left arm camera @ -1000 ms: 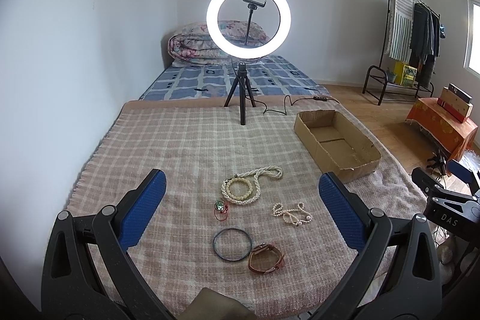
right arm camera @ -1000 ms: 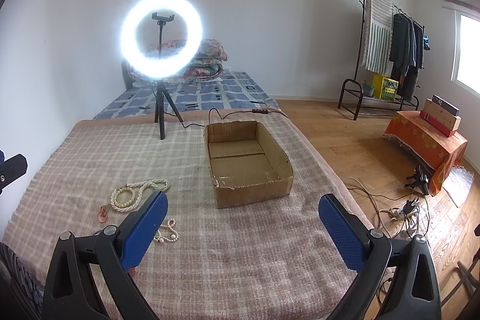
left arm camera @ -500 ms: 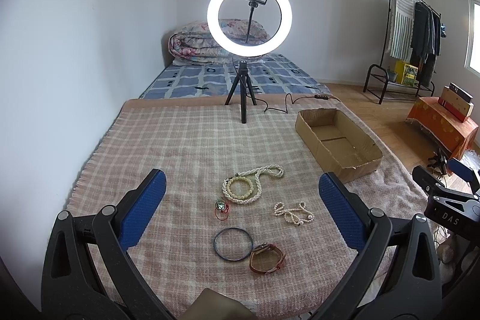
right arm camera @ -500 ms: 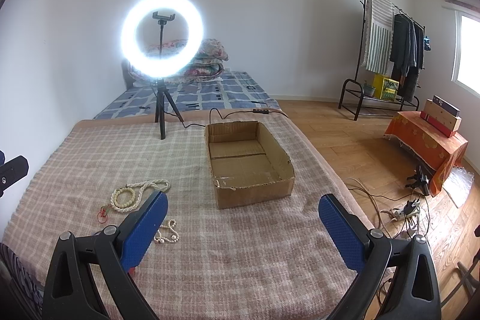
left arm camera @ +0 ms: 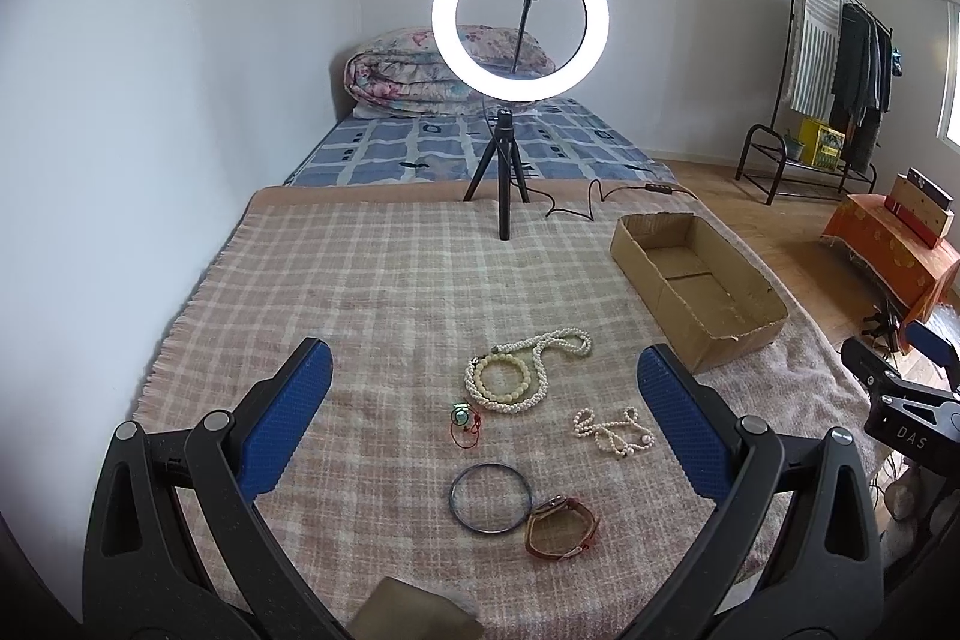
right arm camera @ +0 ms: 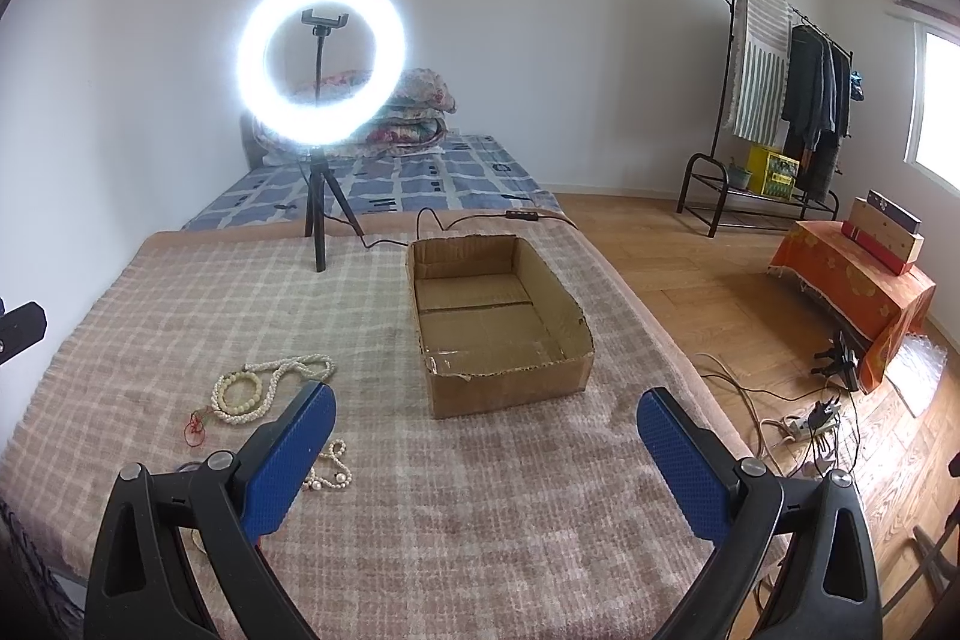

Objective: Organize jewelry
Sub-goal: 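Move the left tool toward the green jade pendant while the right tool approaches the pearl necklace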

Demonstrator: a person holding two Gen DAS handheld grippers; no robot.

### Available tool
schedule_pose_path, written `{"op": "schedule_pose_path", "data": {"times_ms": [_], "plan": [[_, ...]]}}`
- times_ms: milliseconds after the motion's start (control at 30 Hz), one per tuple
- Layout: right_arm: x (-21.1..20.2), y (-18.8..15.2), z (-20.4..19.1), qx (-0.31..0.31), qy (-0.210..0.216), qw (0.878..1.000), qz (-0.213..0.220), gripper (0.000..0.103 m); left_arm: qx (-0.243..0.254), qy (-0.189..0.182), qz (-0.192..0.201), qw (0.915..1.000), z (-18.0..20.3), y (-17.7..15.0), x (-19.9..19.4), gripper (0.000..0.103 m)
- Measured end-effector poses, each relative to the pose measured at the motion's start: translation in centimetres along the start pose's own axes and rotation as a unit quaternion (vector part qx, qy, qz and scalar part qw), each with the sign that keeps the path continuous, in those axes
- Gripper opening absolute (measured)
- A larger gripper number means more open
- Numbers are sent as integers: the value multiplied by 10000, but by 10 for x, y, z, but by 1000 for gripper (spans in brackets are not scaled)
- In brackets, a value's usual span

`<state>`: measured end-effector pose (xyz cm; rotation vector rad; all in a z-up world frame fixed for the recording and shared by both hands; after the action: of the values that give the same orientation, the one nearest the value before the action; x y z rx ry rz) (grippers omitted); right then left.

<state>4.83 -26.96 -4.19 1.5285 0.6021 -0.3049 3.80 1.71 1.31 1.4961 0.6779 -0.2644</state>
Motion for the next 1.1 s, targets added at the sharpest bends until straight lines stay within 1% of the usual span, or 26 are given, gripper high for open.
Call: {"op": "schedule_pose_path", "data": {"times_ms": [167, 267, 300, 367, 433, 533, 667, 767, 867, 933, 1000, 1100], "plan": [[13, 4, -5, -232, 48, 9997, -15, 102, 3, -30, -206, 9998, -8, 0, 23, 103], [23, 8, -5, -285, 176, 9994, -18, 102, -15, -78, -411, 9991, -13, -2, 41, 103], [27, 9, -6, -347, 236, 9991, -21, 102, -9, -78, -474, 9988, -15, -2, 46, 103], [37, 11, -9, -540, 484, 9974, -29, 102, 1, -36, -529, 9986, -18, -3, 54, 103], [48, 11, -11, -692, 701, 9951, -62, 102, 31, 62, -603, 9982, -22, 0, 65, 103], [69, 11, -12, -789, 947, 9919, -296, 102, 131, 88, -763, 9970, -29, 2, 81, 103], [98, 11, -8, -567, 1361, 9875, -549, 101, 354, 71, -948, 9948, -33, 6, 99, 103], [114, 10, -8, -487, 1647, 9828, -672, 98, 649, 214, -1008, 9926, -30, 7, 113, 103], [125, 9, -13, -608, 1823, 9784, -758, 96, 999, 546, -974, 9887, -26, 6, 127, 103], [134, 9, -17, -735, 1850, 9764, -835, 93, 1118, 491, -1053, 9869, -25, 3, 137, 103], [145, 7, -17, -766, 1894, 9735, -1024, 88, 1022, 361, -1227, 9865, -28, -1, 145, 103], [155, 3, -17, -740, 2017, 9691, -1210, 85, 957, 261, -1424, 9848, -32, -9, 154, 103]]}}
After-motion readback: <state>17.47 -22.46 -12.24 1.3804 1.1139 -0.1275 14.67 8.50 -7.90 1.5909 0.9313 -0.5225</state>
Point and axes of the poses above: each gripper's, at about its wrist camera, not at the fingertips, and x roughly the way its jaws point, z to its right, y to its top, the point moved 1 cm from there along x, roughly the way its jaws point, and after that the axes turned 13 degrees about y, right-handed, at the moved point
